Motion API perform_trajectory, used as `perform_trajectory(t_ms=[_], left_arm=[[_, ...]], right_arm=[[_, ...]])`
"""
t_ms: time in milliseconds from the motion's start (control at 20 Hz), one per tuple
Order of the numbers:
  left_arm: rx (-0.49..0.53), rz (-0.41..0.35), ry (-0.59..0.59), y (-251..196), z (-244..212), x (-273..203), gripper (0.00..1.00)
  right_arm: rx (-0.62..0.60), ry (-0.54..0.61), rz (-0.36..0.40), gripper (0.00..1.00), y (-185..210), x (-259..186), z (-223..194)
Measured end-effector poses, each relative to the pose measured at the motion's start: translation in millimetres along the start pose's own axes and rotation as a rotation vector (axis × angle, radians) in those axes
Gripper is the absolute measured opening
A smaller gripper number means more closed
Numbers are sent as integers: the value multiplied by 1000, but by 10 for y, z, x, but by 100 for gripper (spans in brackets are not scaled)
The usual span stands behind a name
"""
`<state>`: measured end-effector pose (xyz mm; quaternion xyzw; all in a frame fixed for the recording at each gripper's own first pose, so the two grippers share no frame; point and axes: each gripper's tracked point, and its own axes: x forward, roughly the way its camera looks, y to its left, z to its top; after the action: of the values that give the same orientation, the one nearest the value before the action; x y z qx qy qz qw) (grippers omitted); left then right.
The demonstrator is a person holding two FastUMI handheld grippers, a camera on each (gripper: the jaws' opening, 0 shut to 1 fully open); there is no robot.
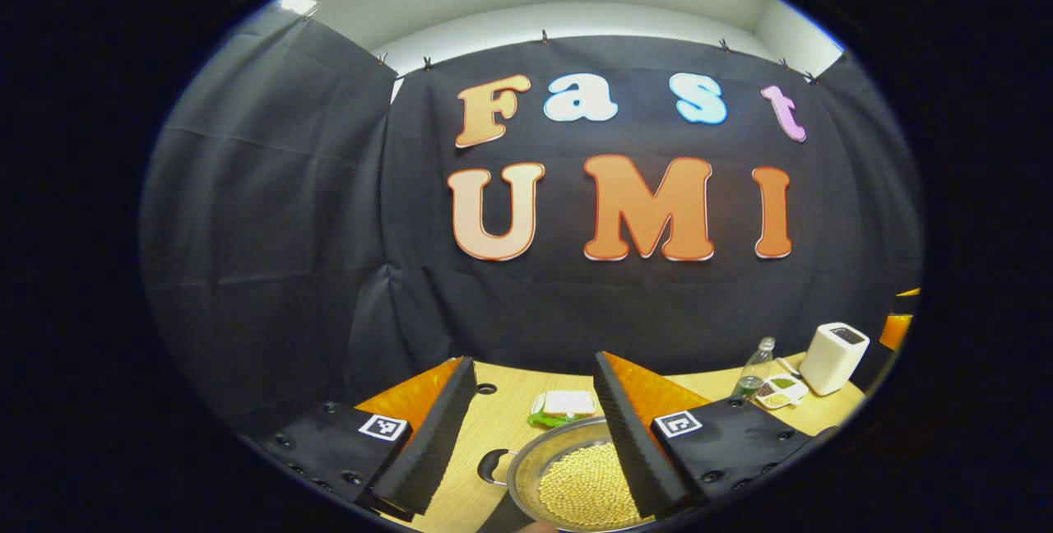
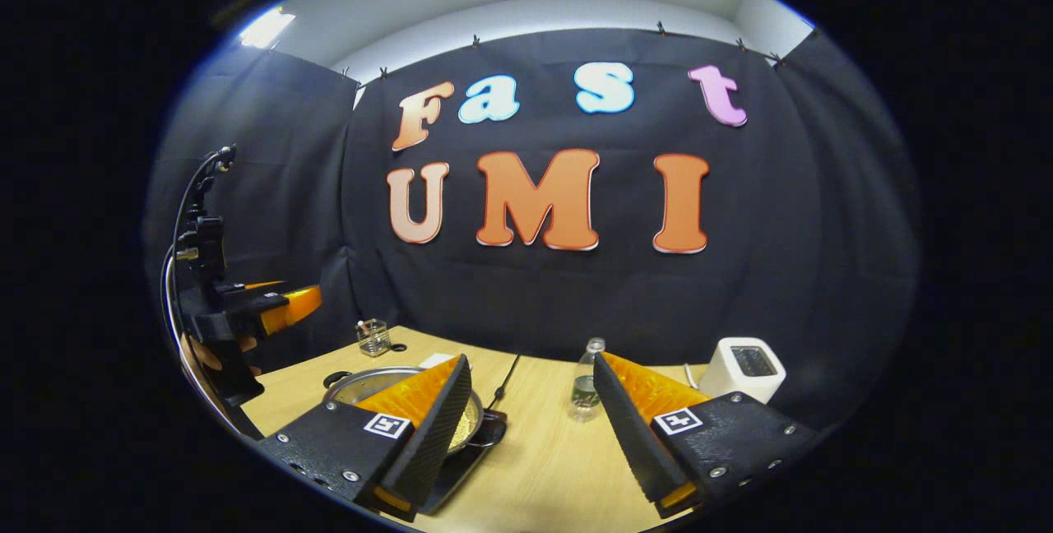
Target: First push the handle of the pot to place it horizontally, then grasp the pot with both hands and set it on the induction cooktop.
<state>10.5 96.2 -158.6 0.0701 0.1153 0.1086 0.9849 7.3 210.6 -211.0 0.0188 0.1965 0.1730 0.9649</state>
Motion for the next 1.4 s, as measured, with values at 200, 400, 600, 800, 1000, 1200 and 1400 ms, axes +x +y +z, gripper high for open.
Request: perform_trajectory(t_ms=[200, 400, 600, 800, 1000, 1200, 1400], left_arm=[[-54, -9, -53, -62, 334, -306, 96], [-39, 28, -103, 45, 566, -534, 94], [-59, 13, -158, -30, 863, -756, 96], [-94, -39, -205, -170, 1122, -963, 97], [-96, -94, -248, -370, 1318, -1098, 96], [-80, -130, -303, -537, 1550, -1228, 96], [-79, -158, -324, -679, 1605, -1296, 97]], right_arm=[[-80, -81, -39, 94, -305, -347, 332], [-141, -141, -56, 94, -531, -582, 614], [-165, -201, -89, 95, -764, -743, 954], [-152, -242, -96, 95, -874, -882, 1134], [-135, -273, -128, 95, -1021, -1006, 1280], [-118, -335, -127, 95, -1114, -1195, 1454], [-128, -337, -167, 92, -1272, -1287, 1486]])
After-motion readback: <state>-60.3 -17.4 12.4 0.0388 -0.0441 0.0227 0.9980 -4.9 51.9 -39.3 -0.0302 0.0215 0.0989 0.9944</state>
